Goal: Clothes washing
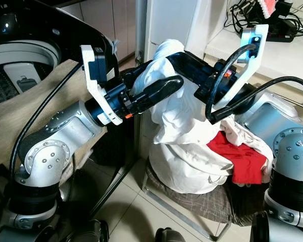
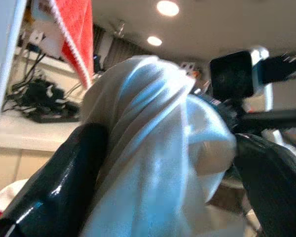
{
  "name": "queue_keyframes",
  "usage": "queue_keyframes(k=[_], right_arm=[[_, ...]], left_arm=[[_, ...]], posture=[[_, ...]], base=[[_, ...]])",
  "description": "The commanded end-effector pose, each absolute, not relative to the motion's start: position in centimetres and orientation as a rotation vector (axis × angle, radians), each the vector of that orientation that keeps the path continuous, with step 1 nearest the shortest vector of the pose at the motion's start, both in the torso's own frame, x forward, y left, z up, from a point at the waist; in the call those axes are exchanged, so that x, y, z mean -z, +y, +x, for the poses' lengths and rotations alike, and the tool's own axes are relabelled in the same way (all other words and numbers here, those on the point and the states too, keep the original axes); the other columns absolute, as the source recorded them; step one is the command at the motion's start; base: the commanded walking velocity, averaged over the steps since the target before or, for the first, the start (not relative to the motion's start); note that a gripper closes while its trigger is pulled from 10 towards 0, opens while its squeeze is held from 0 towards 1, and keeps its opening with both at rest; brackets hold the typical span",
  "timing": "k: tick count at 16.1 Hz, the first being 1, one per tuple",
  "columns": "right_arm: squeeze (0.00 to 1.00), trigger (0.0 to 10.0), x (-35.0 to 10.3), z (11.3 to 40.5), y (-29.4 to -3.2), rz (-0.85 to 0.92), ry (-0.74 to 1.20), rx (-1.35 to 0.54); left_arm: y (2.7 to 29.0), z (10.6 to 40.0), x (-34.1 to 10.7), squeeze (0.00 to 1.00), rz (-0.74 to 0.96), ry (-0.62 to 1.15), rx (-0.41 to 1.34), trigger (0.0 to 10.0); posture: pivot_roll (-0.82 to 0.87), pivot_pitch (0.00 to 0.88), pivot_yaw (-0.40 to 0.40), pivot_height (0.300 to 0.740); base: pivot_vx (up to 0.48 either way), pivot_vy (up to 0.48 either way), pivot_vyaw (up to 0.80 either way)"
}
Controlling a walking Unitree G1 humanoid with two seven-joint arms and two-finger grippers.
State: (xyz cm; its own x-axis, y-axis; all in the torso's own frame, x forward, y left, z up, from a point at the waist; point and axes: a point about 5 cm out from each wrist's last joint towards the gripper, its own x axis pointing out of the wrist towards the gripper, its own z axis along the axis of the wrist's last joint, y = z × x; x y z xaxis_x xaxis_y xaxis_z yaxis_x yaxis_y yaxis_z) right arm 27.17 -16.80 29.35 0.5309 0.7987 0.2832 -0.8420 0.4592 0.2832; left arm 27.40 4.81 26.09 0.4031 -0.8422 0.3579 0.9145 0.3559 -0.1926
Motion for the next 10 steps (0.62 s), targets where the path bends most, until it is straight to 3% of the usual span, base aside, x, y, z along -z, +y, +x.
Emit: queue_keyframes(k=[1, 3, 4, 5, 10], right_arm=[[0.0, 0.0, -30.02, 26.63, -16.44, 0.408, -0.153, -1.051], [0.0, 0.0, -29.96, 26.7, -16.63, 0.409, -0.152, -1.041], [0.0, 0.0, -29.93, 26.7, -16.66, 0.409, -0.151, -1.04], [0.0, 0.0, -29.93, 26.68, -16.63, 0.408, -0.15, -1.042], [0.0, 0.0, -29.95, 26.73, -16.58, 0.407, -0.15, -1.042]], left_arm=[[4.57, 27.86, -26.03, 0.0, -0.382, -0.213, 1.113, 10.0], [4.61, 27.89, -26.24, 0.0, -0.39, -0.236, 1.12, 10.0], [4.62, 27.86, -26.25, 0.0, -0.398, -0.235, 1.125, 8.9], [4.69, 27.84, -26.29, 0.0, -0.406, -0.237, 1.128, 0.0], [5.2, 27.83, -26.61, 0.0, -0.446, -0.266, 1.134, 0.0]], posture=[[-0.06, 0.063, -0.032, 0.74], [-0.06, 0.065, -0.03, 0.74], [-0.05, 0.065, -0.03, 0.74], [-0.06, 0.064, -0.029, 0.74], [-0.06, 0.062, -0.03, 0.74]], base=[[0.0, 0.0, 0.0], [0.0, 0.0, 0.0], [0.0, 0.0, 0.0], [0.0, 0.0, 0.0], [0.0, 0.0, 0.0]])
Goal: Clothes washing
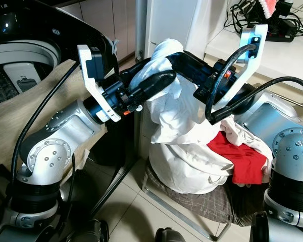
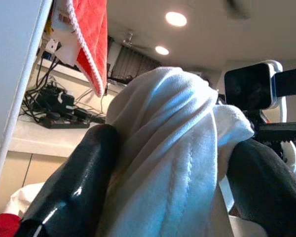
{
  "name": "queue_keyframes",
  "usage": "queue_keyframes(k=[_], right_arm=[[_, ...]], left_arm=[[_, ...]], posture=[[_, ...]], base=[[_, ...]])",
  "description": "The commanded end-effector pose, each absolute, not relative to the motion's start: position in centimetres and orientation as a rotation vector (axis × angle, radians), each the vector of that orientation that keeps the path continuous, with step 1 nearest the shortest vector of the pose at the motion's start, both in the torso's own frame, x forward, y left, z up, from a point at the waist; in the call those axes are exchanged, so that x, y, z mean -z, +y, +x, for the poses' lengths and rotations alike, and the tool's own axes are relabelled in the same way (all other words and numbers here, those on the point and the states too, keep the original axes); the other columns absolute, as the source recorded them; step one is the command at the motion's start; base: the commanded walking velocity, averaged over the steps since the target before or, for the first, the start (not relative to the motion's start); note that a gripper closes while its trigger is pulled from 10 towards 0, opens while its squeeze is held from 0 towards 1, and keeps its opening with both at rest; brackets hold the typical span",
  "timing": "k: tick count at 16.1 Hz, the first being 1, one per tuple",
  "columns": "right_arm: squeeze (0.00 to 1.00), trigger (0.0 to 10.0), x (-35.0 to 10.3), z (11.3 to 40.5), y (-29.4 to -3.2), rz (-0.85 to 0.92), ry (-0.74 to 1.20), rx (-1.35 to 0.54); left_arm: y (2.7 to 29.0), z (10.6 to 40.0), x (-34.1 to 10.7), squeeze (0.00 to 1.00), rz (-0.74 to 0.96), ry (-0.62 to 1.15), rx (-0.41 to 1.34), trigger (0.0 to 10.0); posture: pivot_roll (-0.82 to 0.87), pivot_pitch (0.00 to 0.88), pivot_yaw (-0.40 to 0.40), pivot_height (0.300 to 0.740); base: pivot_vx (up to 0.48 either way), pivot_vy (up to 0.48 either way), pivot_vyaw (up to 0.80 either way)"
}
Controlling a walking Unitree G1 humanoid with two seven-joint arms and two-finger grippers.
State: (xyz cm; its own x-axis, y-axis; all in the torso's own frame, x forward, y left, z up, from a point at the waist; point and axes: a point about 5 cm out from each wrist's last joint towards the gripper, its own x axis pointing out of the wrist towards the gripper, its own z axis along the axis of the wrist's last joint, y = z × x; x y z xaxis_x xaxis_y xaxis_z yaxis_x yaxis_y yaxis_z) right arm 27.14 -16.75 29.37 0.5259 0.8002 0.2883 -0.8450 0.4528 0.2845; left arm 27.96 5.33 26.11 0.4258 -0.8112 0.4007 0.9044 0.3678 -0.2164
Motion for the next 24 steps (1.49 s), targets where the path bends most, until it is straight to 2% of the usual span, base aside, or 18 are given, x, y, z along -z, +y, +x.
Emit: queue_keyframes(k=[1, 17, 18, 19, 20, 21, 22, 23, 24], right_arm=[[0.0, 0.0, -29.9, 26.8, -16.6, 0.41, -0.149, -1.037], [0.0, 0.0, -30.2, 27.1, -16.4, 0.397, -0.156, -1.036], [0.0, 0.4, -30.2, 27.1, -16.4, 0.395, -0.156, -1.036], [0.0, 1.3, -30.2, 27.1, -16.3, 0.394, -0.156, -1.035], [0.0, 4.1, -30.2, 27.1, -16.3, 0.389, -0.156, -1.033], [0.0, 4.1, -30.2, 27.1, -16.4, 0.385, -0.157, -1.027], [0.0, 10.0, -30.1, 27.3, -16.5, 0.381, -0.153, -1.013], [0.32, 10.0, -30.1, 27.3, -16.5, 0.392, -0.148, -1.012], [1.0, 10.0, -30.2, 27.1, -16.5, 0.405, -0.149, -1.029]], left_arm=[[5.3, 28.0, -26.4, 0.0, -0.419, -0.257, 1.118, 0.0], [4.3, 27.4, -26.3, 0.0, -0.452, -0.261, 1.157, 0.0], [4.4, 27.5, -26.3, 0.0, -0.447, -0.267, 1.15, 0.0], [4.6, 27.6, -26.4, 0.0, -0.454, -0.27, 1.141, 0.0], [4.7, 27.8, -26.4, 0.0, -0.453, -0.278, 1.128, 0.0], [4.7, 27.9, -26.5, 0.0, -0.453, -0.282, 1.125, 0.0], [4.8, 28.0, -26.5, 0.0, -0.445, -0.286, 1.113, 0.0], [4.9, 28.2, -26.5, 0.0, -0.438, -0.291, 1.095, 0.0], [5.1, 28.4, -26.5, 0.0, -0.44, -0.299, 1.068, 0.0]], posture=[[-0.06, 0.061, -0.032, 0.74], [-0.05, 0.057, -0.033, 0.74], [-0.05, 0.055, -0.033, 0.74], [-0.05, 0.055, -0.03, 0.74], [-0.05, 0.056, -0.03, 0.74], [-0.05, 0.054, -0.03, 0.74], [-0.06, 0.049, -0.028, 0.74], [-0.06, 0.047, -0.028, 0.74], [-0.06, 0.043, -0.028, 0.74]], base=[[0.0, 0.0, 0.0], [0.0, 0.0, 0.0], [0.0, 0.0, 0.0], [0.0, 0.0, 0.0], [0.0, 0.0, 0.0], [0.0, 0.0, 0.0], [0.0, 0.0, 0.0], [0.0, 0.0, 0.0], [0.0, 0.0, 0.0]])
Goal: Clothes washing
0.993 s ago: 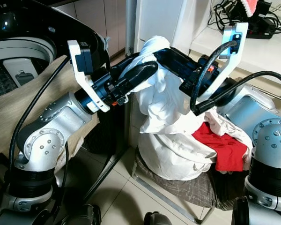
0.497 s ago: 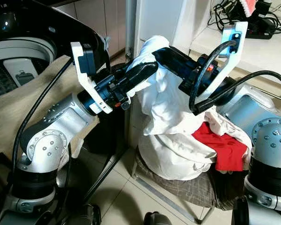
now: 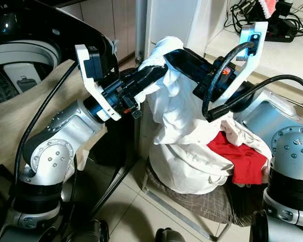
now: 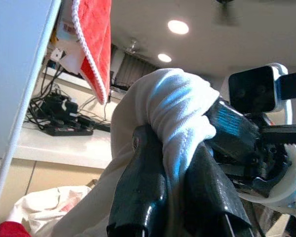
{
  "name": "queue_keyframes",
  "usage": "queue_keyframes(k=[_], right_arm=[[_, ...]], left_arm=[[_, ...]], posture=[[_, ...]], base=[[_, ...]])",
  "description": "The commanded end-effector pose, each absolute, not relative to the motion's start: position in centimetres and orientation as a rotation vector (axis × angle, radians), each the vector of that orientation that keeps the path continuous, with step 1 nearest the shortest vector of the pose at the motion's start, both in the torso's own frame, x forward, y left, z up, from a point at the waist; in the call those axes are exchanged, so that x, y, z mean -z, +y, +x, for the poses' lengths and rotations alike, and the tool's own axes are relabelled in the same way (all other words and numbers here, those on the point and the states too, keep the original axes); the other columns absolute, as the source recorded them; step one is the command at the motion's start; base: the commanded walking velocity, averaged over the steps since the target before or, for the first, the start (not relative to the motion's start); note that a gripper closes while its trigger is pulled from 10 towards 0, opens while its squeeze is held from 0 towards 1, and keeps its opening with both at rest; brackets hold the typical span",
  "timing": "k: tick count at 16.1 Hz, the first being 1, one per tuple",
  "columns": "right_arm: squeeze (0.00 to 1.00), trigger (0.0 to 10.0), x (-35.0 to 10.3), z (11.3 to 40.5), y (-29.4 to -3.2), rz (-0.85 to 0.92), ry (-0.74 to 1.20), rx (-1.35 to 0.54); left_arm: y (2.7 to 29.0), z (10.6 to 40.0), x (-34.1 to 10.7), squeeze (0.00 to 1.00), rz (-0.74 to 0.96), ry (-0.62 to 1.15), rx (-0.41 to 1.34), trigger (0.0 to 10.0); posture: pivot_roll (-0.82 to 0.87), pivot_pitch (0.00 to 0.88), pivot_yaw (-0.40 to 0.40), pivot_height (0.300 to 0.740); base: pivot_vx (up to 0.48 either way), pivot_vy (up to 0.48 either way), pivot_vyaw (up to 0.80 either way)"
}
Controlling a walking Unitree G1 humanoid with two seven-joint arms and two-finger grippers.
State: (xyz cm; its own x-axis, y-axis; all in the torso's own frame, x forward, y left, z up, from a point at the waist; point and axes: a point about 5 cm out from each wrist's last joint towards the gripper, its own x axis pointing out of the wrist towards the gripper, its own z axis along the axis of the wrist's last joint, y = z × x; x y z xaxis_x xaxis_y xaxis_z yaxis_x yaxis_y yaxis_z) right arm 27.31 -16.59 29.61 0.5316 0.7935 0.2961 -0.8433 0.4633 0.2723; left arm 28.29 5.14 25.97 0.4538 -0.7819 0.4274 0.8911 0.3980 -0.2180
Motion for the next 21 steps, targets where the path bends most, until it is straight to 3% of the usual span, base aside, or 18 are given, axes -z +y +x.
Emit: queue_keyframes(k=[1, 4, 5, 6, 7, 10, 11, 13, 15, 20, 21], right_arm=[[1.0, 10.0, -30.4, 27.0, -16.4, 0.413, -0.16, -1.043], [1.0, 10.0, -30.4, 26.7, -16.6, 0.388, -0.171, -1.037], [0.59, 10.0, -30.1, 26.1, -16.7, 0.337, -0.155, -1.057], [0.59, 10.0, -30.0, 25.9, -16.8, 0.325, -0.153, -1.063], [0.0, 10.0, -29.9, 25.7, -17.0, 0.309, -0.147, -1.065], [0.0, 10.0, -28.9, 26.0, -17.9, 0.255, -0.103, -0.967], [0.0, 10.0, -28.6, 25.9, -18.0, 0.251, -0.099, -0.951], [0.0, 10.0, -28.1, 26.3, -18.1, 0.253, -0.097, -0.906], [0.0, 10.0, -28.2, 26.6, -18.2, 0.262, -0.112, -0.891], [0.0, 10.0, -28.1, 26.7, -17.7, 0.269, -0.125, -0.893], [0.0, 10.0, -27.7, 26.6, -17.5, 0.268, -0.115, -0.9]], left_arm=[[5.4, 28.7, -26.7, 0.0, -0.456, -0.318, 1.033, 0.0], [6.0, 29.5, -27.3, 0.0, -0.471, -0.35, 0.974, 0.0], [6.7, 30.2, -27.6, 0.0, -0.464, -0.373, 0.907, 0.0], [6.9, 30.4, -27.6, 0.0, -0.464, -0.378, 0.892, 0.0], [7.4, 30.8, -27.9, 0.0, -0.454, -0.394, 0.854, 0.0], [12.2, 34.0, -32.7, 0.0, -0.243, -0.543, 0.648, 0.0], [15.2, 34.9, -36.6, 0.0, -0.049, -0.645, 0.521, 0.0], [20.0, 34.5, -44.3, 0.0, 0.302, -0.829, 0.218, 0.0], [22.1, 32.8, -49.0, 0.0, 0.532, -0.959, -0.008, 0.0], [24.1, 33.5, -49.2, 0.0, 0.786, -0.998, -0.328, 0.0], [24.7, 35.5, -47.0, 0.0, 0.838, -0.858, -0.356, 0.0]], posture=[[-0.06, 0.039, -0.027, 0.74], [-0.05, 0.036, -0.026, 0.74], [-0.05, 0.037, -0.027, 0.74], [-0.05, 0.037, -0.027, 0.74], [-0.05, 0.039, -0.025, 0.74], [-0.05, 0.043, -0.021, 0.74], [-0.05, 0.041, -0.015, 0.74], [-0.04, 0.038, -0.012, 0.74], [-0.03, 0.037, -0.013, 0.74], [-0.04, 0.04, -0.007, 0.74], [-0.05, 0.041, -0.006, 0.74]], base=[[0.0, 0.0, 0.0], [0.0, 0.0, 0.0], [0.0, 0.0, 0.0], [0.0, 0.0, 0.0], [0.0, 0.0, 0.0], [0.0, 0.0, 0.0], [0.0, 0.0, 0.0], [0.0, 0.0, 0.0], [0.0, 0.0, 0.0], [0.0, 0.0, 0.0], [0.0, 0.0, 0.0]])
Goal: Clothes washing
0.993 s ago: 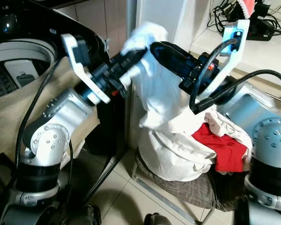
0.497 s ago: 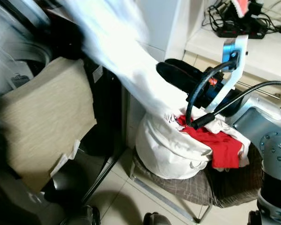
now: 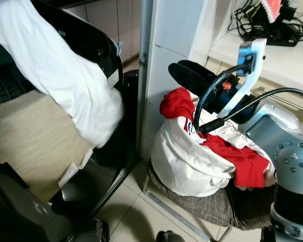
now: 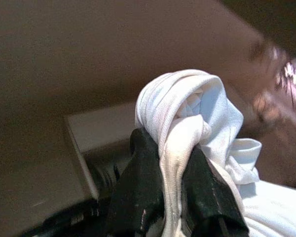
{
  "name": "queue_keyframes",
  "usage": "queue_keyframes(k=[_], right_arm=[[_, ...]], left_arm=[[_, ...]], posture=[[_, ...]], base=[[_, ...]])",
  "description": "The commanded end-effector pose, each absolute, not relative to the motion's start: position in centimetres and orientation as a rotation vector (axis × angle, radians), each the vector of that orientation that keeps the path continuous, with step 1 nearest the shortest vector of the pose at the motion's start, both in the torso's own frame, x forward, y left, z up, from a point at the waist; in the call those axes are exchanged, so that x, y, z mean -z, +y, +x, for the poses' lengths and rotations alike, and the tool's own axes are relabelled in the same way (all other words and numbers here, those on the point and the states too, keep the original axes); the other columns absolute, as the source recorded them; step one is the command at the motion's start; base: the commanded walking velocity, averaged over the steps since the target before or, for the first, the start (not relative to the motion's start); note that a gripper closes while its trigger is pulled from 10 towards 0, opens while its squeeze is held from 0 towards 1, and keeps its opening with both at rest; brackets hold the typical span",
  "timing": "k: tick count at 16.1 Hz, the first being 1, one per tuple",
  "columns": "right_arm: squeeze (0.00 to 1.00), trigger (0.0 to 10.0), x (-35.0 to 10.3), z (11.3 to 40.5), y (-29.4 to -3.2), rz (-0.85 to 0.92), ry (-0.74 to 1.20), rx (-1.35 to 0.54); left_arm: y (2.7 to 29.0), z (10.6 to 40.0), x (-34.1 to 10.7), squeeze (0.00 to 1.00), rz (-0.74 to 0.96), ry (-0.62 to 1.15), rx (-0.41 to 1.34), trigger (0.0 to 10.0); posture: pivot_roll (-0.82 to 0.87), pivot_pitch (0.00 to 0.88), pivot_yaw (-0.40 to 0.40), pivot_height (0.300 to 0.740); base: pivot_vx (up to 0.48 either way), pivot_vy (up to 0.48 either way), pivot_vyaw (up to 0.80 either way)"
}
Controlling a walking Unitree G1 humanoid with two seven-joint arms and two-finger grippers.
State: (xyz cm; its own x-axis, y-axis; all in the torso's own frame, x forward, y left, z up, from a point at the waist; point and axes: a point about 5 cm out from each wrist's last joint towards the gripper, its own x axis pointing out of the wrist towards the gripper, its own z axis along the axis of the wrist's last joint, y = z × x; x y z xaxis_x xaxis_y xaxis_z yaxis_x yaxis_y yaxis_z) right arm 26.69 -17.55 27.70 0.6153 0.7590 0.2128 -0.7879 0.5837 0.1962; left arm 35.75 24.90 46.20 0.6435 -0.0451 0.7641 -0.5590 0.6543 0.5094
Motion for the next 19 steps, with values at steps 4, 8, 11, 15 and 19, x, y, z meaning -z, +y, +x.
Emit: queue_keyframes(k=[4, 8, 11, 15, 19], right_arm=[[0.0, 10.0, -27.2, 26.0, -16.9, 0.244, -0.091, -0.929], [0.0, 10.0, -27.1, 25.6, -16.8, 0.239, -0.082, -0.943], [0.0, 10.0, -26.8, 25.9, -16.2, 0.236, -0.075, -0.963], [0.0, 10.0, -26.6, 25.8, -15.2, 0.213, -0.045, -1.01], [0.0, 10.0, -26.3, 25.7, -15.1, 0.194, -0.023, -1.013]], left_arm=[[23.1, 40.0, -39.4, 0.0, 0.535, -0.411, 0.046, 0.0], [18.9, 40.1, -37.0, 0.0, 0.34, -0.187, 0.618, 0.0], [24.2, 40.6, -35.8, 0.0, 0.723, -0.029, 0.187, 0.0], [27.9, 40.2, -30.1, 0.0, 0.94, 0.381, 0.052, 10.0], [28.0, 40.1, -30.6, 1.0, 0.908, 0.394, 0.046, 10.0]], posture=[[-0.06, 0.033, 0.003, 0.74], [-0.05, 0.034, -0.003, 0.74], [-0.03, 0.032, -0.015, 0.74], [-0.04, 0.037, -0.018, 0.74], [-0.04, 0.037, -0.02, 0.74]], base=[[0.0, 0.0, 0.0], [0.0, 0.0, 0.0], [0.0, 0.0, 0.0], [0.0, 0.0, 0.0], [0.0, 0.0, 0.0]])
